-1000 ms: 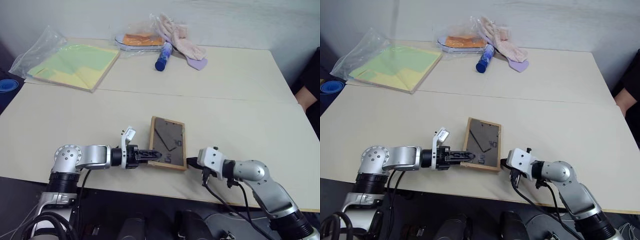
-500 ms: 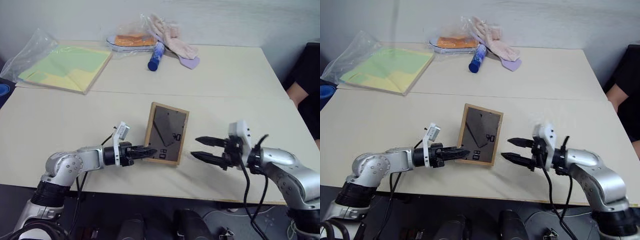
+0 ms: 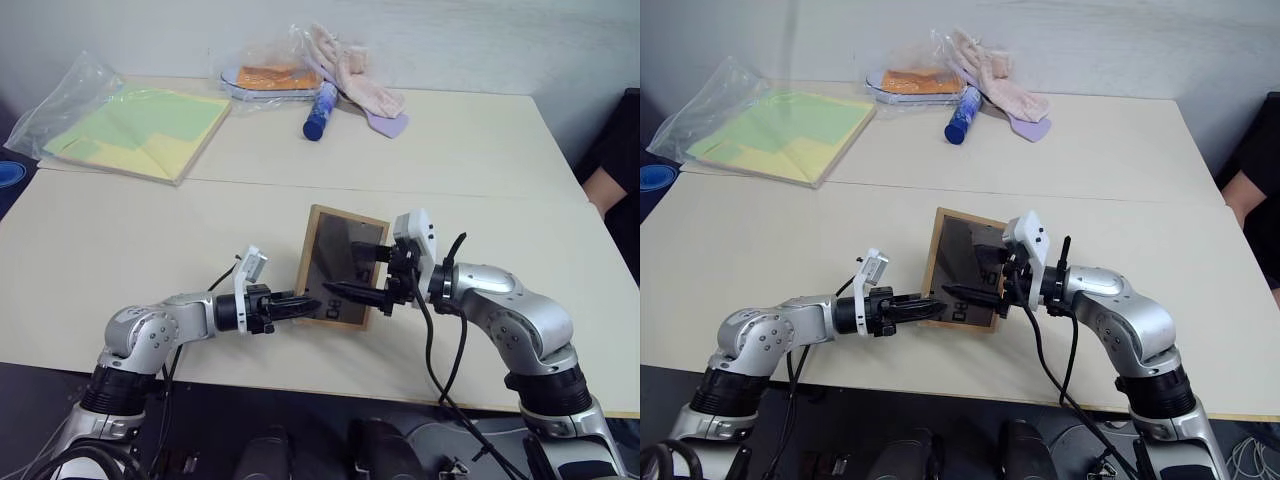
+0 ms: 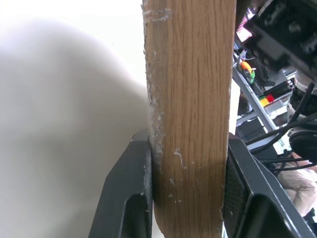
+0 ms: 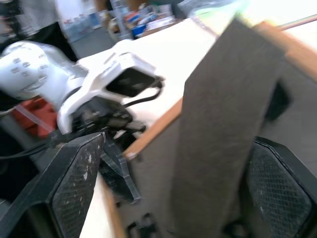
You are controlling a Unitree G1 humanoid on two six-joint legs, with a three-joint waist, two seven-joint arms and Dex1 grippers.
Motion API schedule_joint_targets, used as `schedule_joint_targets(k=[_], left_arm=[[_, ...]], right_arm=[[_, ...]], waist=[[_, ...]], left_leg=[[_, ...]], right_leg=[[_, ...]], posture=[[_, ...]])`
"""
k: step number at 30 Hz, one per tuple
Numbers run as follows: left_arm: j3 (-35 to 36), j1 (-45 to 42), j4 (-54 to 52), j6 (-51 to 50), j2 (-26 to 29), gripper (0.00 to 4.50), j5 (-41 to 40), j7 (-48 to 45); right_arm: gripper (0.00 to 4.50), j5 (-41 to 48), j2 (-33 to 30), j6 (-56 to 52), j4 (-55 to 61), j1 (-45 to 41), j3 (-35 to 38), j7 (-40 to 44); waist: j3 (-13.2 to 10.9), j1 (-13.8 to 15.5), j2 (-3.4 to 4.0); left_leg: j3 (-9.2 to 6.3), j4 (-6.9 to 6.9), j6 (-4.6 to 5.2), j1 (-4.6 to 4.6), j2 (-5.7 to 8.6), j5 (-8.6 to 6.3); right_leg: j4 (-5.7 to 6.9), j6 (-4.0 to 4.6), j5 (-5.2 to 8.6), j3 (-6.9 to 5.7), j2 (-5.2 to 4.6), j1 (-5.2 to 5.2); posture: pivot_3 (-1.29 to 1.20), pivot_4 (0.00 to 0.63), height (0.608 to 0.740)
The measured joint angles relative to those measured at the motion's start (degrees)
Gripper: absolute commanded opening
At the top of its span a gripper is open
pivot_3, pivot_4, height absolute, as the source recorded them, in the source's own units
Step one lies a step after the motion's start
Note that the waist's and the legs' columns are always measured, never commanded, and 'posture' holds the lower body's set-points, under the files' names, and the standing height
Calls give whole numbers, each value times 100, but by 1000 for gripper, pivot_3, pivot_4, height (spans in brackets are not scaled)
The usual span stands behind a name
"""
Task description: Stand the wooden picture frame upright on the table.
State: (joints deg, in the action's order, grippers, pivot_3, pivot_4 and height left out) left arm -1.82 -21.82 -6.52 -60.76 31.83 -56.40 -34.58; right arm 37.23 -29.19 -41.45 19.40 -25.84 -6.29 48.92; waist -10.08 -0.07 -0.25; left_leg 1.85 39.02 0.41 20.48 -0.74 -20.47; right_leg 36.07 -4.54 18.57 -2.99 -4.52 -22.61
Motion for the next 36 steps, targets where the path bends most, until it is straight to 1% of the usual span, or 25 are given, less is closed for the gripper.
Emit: schedule_joint_targets(k=[2,9,14,16,17,20,22,23,26,27,32,35,36], left_arm=[[114,-8,8,-179,-52,1269,-40,52],[351,-101,42,-772,-206,1269,-258,111],[766,-511,470,-1993,-290,1269,-951,457],[1018,-755,972,-2615,-243,1269,-1364,615],[987,-909,1260,-2875,-62,1269,-1678,639],[631,-1156,1737,-3133,531,1269,-2346,747],[465,-1242,2014,-3154,581,1269,-2676,873],[314,-1314,2189,-3167,582,1269,-2915,961],[79,-1465,2495,-3176,592,1269,-3458,1197],[39,-1514,2573,-3170,605,1269,-3636,1307],[-222,-1623,2788,-3161,706,1269,-4398,1752],[-551,-1620,2789,-3018,819,1269,-5041,2066],[-644,-1617,2770,-2977,909,1269,-5175,2125]], right_arm=[[4261,-2,-173,83,100,71,3,211],[4261,-69,-437,759,161,366,108,815],[4261,-509,-749,1836,43,477,328,1330],[4261,-725,-814,2525,-270,483,609,1456],[4261,-923,-863,3059,-518,483,820,1523],[4261,-1368,-1068,4209,-924,546,1153,1753],[4261,-1738,-1077,5111,-1154,602,1104,1903],[4261,-2048,-1048,5774,-1371,607,1020,1917],[4261,-2754,-865,7107,-1908,590,820,1753],[4261,-3022,-770,7556,-2114,548,756,1581],[4261,-3970,-372,8798,-2716,237,500,752],[3670,-4593,-250,9419,-3117,190,389,180],[3309,-4788,-217,9612,-3246,174,383,-61]], waist=[[0,-3,0],[-1,-6,-1],[-3,-4,-4],[-6,-3,-9],[-7,-3,-11],[-7,-15,-10],[-7,-16,-11],[-8,-17,-11],[-8,-20,-10],[-9,-30,-10],[-9,-93,-9],[-10,-117,-9],[-10,-127,-9]], left_leg=[[-1,-1,0,0,-1,0],[0,-2,-2,1,-2,-1],[0,1,-2,1,-1,0],[1,2,-2,2,0,0],[1,2,-3,2,0,0],[1,-5,-4,0,-1,0],[2,-2,-4,-2,-2,1],[2,2,-4,-2,-2,1],[2,6,-8,-2,-2,3],[2,7,-10,-2,-2,4],[1,8,-14,-3,-3,6],[-3,9,-14,-2,-2,7],[-3,9,-14,-2,-2,7]], right_leg=[[-1,0,0,0,1,0],[-2,0,0,-1,3,-3],[-1,-2,-1,-1,4,-1],[1,-2,-1,-2,6,-2],[1,-2,-1,-3,7,-2],[14,-2,-1,-1,7,-2],[13,-2,-1,-1,7,-1],[7,-2,-1,-1,6,-1],[3,-2,-1,0,6,-2],[6,-2,-1,0,6,-4],[35,-2,-1,-1,7,-7],[36,-1,-1,-1,5,-6],[36,-1,0,0,5,-6]], posture=[[0,150,740],[0,150,740],[0,150,740],[0,150,740],[0,150,740],[0,150,740],[0,150,740],[0,150,740],[0,150,740],[0,150,740],[0,150,740],[0,150,740],[0,150,740]])
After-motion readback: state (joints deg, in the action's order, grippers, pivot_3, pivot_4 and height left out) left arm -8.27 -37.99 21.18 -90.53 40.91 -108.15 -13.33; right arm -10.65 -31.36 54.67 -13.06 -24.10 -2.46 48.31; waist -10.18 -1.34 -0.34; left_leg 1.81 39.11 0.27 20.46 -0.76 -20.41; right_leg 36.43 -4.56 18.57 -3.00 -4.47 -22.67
